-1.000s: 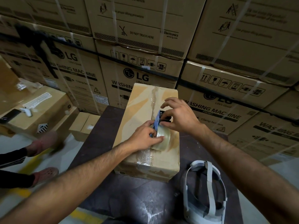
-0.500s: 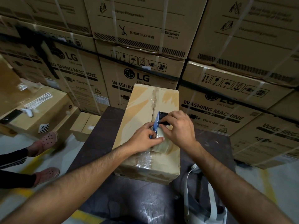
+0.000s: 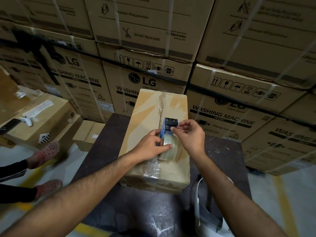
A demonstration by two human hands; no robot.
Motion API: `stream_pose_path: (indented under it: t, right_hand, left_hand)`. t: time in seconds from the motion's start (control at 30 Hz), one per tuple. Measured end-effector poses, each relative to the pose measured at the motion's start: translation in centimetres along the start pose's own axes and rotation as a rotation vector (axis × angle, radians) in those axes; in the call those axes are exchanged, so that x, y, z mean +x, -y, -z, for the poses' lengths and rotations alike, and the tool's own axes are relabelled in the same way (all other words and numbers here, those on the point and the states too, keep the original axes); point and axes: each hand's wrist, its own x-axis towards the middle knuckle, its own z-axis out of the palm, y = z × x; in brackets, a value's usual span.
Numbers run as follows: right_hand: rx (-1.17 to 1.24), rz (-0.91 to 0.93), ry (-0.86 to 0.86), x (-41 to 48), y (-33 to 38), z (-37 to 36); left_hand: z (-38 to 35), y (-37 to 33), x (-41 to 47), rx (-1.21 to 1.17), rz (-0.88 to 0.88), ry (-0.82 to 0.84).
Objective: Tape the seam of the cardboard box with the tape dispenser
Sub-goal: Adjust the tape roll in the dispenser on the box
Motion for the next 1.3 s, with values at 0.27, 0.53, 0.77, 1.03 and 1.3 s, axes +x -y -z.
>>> stream_pose_path:
  t: [0.27,0.53,0.77,1.03,1.3]
  right_hand:
    - [0.372,-0.401,-0.006,0.0,-1.1,-1.1]
    - [0.492,-0.426,-0.066,-0.2,-1.3,-2.2]
    - [0.758,-0.531,-0.040,-0.8,-0.5,-2.7]
    - [1.010,-0.598,-0.028,-0.8,-0.3,-2.8]
    - [1.119,-0.593,0.020,-0.9,-0.6,-2.9]
  left_hand:
    - [-0.1,-0.3,-0.2,-0.006,-0.023,-0.001]
    - [0.4,-0.2,-0.5,-0.011,0.002,0.049]
    - [0.8,0.4,-0.9,-0.001,0.026,0.044]
    - [0.6,0.2,-0.8,-0.070,0.041,0.022]
    - [0.6,-0.6,-1.4,-0.054,0.078,-0.034]
